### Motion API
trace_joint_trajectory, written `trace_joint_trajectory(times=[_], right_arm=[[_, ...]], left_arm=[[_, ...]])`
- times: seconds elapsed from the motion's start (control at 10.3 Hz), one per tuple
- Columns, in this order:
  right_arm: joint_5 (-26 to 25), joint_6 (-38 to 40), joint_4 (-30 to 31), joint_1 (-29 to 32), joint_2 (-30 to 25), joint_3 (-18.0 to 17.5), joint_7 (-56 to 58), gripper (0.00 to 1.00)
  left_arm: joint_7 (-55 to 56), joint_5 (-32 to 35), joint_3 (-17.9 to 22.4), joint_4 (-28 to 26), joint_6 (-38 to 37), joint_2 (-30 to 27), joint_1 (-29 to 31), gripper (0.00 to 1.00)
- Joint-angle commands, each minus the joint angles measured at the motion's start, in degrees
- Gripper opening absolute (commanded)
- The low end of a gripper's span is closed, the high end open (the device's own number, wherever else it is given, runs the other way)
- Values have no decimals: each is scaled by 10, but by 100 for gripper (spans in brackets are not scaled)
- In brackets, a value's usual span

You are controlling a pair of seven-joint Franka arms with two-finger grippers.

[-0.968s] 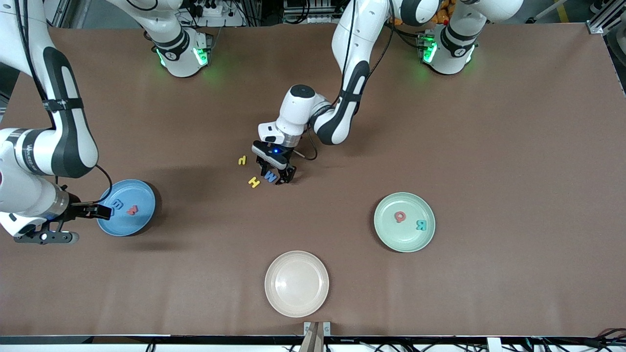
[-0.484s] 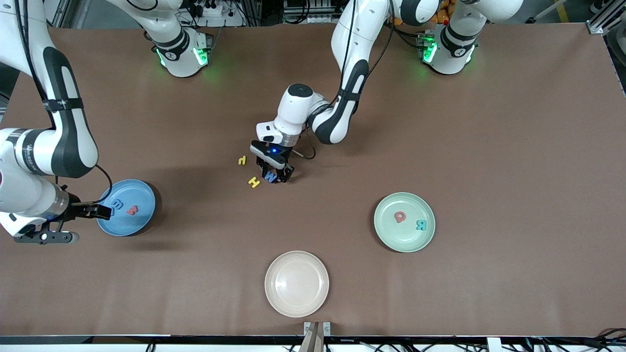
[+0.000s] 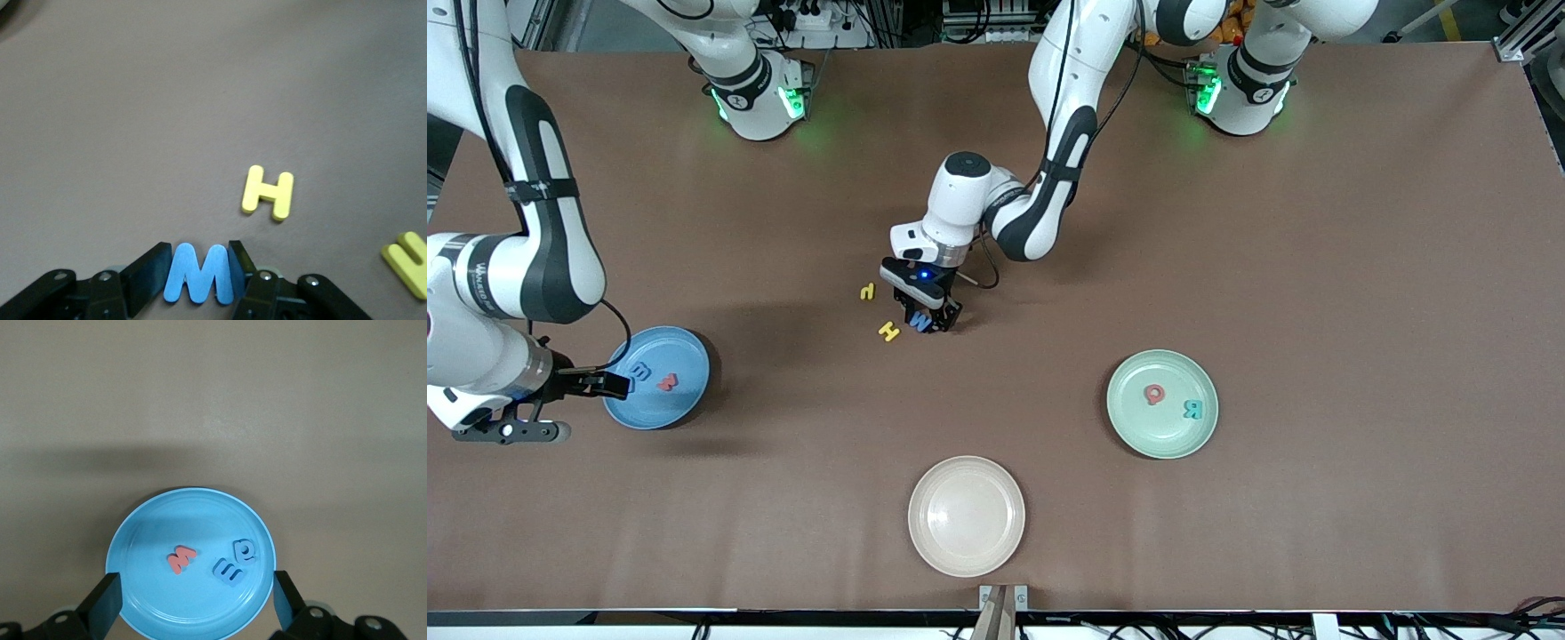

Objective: Sort upper and lower case letters into plates

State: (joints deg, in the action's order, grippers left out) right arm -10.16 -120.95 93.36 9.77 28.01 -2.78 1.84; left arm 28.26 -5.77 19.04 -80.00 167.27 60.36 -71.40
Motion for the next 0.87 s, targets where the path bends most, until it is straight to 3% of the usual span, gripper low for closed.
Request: trace_joint_trajectory(times=[0.0,0.48,0.77], right_arm=[[6,3,2,3,-4,-3,4,100],[12,25,1,-34,-4,-10,32,100],[63,49,14,-76,-18,-36,10,100]], left_arm=[[-33,11,4,-16,-68,-52,21,26],[-224,2,-9,-16,-238,-126,91,27],[-499,-48,-39,-20,-347,-178,234,28]])
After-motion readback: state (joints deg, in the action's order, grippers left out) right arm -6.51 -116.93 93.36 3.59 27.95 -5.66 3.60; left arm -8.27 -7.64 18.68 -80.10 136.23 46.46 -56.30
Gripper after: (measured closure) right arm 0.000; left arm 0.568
